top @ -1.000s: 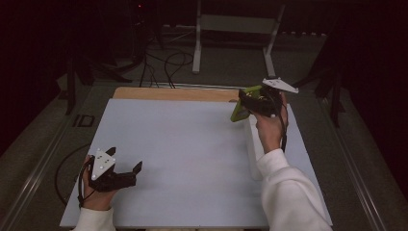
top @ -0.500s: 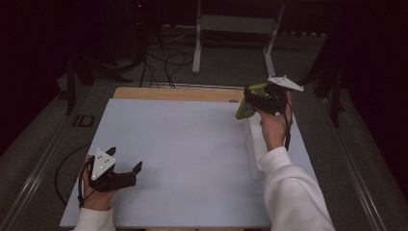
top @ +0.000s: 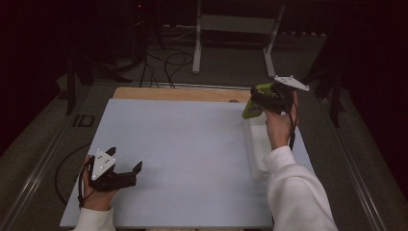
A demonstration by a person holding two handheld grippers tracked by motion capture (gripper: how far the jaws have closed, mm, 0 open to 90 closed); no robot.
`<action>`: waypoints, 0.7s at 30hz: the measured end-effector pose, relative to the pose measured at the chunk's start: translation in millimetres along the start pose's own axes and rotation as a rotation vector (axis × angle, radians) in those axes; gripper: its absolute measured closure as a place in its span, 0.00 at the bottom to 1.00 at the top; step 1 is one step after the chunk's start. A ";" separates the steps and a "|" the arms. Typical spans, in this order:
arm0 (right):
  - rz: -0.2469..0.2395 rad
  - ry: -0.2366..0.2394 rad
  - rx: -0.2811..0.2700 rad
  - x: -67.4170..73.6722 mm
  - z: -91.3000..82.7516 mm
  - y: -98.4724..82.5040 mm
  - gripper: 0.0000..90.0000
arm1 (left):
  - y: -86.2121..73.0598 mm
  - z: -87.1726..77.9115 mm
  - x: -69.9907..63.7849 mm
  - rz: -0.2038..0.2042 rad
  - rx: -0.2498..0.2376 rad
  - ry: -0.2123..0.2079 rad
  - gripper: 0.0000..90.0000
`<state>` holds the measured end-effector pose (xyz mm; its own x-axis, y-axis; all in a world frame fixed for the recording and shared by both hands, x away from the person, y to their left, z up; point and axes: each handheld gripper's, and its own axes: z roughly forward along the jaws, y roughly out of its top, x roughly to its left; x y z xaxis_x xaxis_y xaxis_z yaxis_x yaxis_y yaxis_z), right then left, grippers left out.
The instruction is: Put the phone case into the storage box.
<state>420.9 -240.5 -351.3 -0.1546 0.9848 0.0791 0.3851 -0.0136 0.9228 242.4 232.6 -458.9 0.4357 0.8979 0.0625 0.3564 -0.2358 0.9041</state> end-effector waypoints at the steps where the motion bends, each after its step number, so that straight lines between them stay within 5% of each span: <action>1: -0.002 -0.004 -0.001 -0.8 0.0 0.2 0.18 | 0.0 0.0 0.0 -0.001 0.000 0.000 0.02; 21: 0.014 -0.075 0.007 -15.2 3.8 0.1 0.18 | -0.1 -0.1 -0.2 0.001 0.000 0.002 0.02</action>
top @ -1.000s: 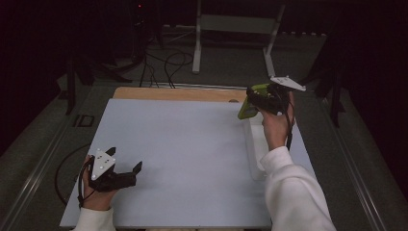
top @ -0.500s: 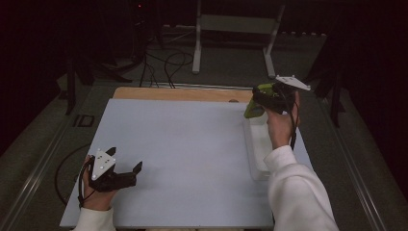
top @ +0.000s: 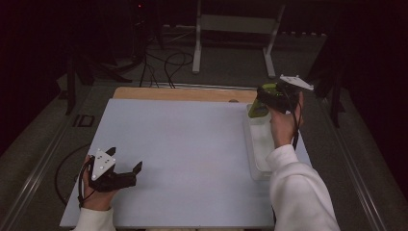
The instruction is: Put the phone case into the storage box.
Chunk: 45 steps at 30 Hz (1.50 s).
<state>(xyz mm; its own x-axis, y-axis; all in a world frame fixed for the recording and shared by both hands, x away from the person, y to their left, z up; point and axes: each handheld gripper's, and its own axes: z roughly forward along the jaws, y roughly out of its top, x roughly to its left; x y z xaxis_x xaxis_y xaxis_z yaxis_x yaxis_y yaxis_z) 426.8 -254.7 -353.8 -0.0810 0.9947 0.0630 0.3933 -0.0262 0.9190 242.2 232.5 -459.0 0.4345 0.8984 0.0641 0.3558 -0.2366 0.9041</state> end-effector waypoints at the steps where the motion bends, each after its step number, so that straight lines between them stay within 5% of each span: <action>1: 0.002 -0.002 0.000 -0.6 0.5 0.0 0.18 | 0.0 0.0 0.2 -0.001 0.000 0.000 0.02; 45: 0.003 -0.065 0.046 -6.1 31.7 -15.7 0.18 | -1.6 -4.2 1.9 -0.016 -0.026 -0.005 0.01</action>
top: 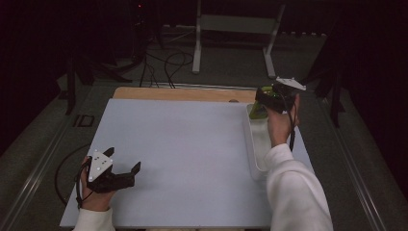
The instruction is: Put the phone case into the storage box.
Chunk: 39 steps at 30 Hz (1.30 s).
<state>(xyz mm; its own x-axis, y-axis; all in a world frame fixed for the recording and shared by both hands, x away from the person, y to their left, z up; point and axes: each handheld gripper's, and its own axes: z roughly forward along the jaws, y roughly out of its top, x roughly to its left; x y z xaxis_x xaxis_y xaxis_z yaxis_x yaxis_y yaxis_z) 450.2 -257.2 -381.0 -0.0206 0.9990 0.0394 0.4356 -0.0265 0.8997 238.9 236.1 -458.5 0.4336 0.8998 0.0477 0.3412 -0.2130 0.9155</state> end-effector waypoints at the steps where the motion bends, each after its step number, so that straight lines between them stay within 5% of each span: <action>1: -0.001 -0.001 0.001 0.1 0.5 -0.3 0.18 | -0.1 0.0 -0.1 0.000 -0.001 -0.001 0.01; 39: -0.002 -0.046 0.098 1.1 27.1 -26.0 0.18 | -2.9 0.0 1.5 -0.009 -0.003 -0.003 0.01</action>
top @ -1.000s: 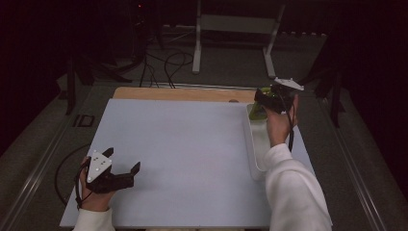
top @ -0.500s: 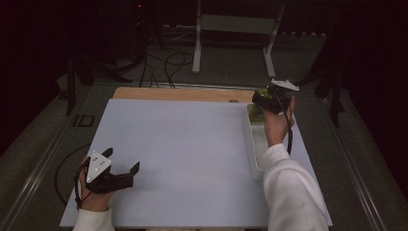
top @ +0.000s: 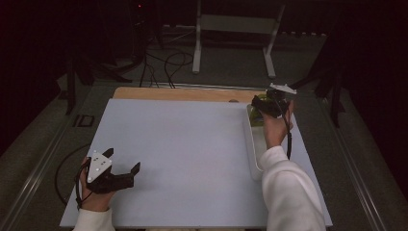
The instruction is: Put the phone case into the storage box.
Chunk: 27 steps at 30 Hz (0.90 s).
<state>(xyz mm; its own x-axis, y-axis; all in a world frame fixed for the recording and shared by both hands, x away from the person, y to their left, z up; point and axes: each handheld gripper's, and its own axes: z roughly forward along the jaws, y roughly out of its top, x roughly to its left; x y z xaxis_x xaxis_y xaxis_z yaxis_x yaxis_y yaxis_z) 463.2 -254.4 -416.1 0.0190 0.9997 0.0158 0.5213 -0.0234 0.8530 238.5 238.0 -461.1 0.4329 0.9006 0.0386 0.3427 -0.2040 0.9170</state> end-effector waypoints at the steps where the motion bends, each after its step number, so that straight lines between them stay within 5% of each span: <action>1: -0.001 -0.001 0.006 0.2 0.8 -0.9 0.18 | 0.0 0.1 -0.1 0.000 0.000 0.000 0.01; 14: -0.019 -0.003 0.055 3.3 8.2 -6.1 0.18 | 0.1 -0.1 -0.3 0.002 0.002 -0.001 0.01; 27: -0.077 0.023 0.047 8.9 13.5 -6.5 0.17 | 0.4 0.1 -1.2 0.003 0.003 0.000 0.01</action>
<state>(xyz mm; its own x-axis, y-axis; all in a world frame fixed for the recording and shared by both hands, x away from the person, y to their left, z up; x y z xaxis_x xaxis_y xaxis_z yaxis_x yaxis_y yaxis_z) 471.5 -245.5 -428.5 -0.0421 0.9984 -0.0368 0.5600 0.0541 0.8267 238.3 236.8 -460.8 0.4344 0.8998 0.0416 0.3437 -0.2083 0.9157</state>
